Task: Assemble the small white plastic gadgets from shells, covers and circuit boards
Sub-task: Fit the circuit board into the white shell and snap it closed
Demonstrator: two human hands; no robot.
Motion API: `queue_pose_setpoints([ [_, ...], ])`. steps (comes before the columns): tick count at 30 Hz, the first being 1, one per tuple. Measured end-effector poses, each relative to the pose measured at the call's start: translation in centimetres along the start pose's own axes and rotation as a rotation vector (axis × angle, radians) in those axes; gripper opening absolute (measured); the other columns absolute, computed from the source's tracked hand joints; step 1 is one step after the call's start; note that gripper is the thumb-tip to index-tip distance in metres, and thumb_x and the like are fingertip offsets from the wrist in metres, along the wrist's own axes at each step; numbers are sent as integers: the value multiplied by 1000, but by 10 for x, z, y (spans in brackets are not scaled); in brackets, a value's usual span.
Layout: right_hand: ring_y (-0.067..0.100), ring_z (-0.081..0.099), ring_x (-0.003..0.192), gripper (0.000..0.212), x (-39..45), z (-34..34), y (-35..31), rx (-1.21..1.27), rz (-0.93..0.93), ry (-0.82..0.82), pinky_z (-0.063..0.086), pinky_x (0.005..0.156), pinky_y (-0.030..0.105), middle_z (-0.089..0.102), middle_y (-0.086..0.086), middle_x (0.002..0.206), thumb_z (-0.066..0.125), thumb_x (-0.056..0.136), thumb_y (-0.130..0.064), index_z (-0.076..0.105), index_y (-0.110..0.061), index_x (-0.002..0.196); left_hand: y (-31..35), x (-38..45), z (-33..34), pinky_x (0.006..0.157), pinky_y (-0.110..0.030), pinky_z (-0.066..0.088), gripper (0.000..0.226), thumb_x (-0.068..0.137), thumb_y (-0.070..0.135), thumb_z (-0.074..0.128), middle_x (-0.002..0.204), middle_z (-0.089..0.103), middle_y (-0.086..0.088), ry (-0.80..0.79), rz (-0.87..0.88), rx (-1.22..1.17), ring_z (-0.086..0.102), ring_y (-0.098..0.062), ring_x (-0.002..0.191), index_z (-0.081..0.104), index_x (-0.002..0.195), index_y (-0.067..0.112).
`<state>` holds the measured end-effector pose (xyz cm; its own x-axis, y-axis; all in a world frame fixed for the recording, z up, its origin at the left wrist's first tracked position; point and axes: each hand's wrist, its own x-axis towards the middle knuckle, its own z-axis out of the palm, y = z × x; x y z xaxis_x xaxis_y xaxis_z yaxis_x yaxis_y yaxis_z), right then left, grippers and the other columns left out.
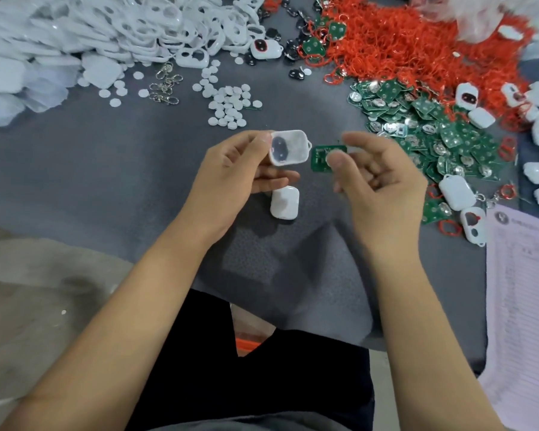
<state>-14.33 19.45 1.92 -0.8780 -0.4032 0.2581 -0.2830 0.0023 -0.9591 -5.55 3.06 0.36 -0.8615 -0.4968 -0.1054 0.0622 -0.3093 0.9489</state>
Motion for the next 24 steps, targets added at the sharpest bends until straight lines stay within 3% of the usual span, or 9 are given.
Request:
queue_pose_setpoints([
  [3,15,63,54,12,14,18,-7,77,22,-48,48,48,24,71,-2,71,75,93,-8,68,-10,103,0,1,0,77,-28,62,26,111,16,48,100,79,-14,3,10,-21,79,-26,87,71,117,6],
  [8,26,74,63,12,26,34,-9,69,69,-137,57,51,29,76,6,76,74,94,-5,69,-2,104,-4,4,-3,83,-32,61,28,111,14,45,98,78,-8,8,14,-34,76,-17,88,71,118,6],
  [12,23,74,64,12,28,33,-4,16,79,-130,56,48,29,77,6,79,74,94,-6,70,-4,105,-5,6,-4,90,-33,60,29,112,17,46,112,77,-12,5,14,-43,75,-22,103,69,124,4],
  [17,11,63,51,11,25,33,3,-77,66,-75,46,43,22,77,0,77,78,92,-15,73,-12,101,-7,7,-5,93,-34,60,31,112,16,46,115,76,-18,-27,16,-51,76,-30,106,66,127,-2],
  [24,6,62,51,7,23,32,8,-60,64,-62,45,47,18,78,-2,79,77,93,-19,73,-20,99,-8,7,-6,93,-34,60,31,112,16,46,114,77,-16,-40,27,-37,76,-29,106,66,127,-1],
])
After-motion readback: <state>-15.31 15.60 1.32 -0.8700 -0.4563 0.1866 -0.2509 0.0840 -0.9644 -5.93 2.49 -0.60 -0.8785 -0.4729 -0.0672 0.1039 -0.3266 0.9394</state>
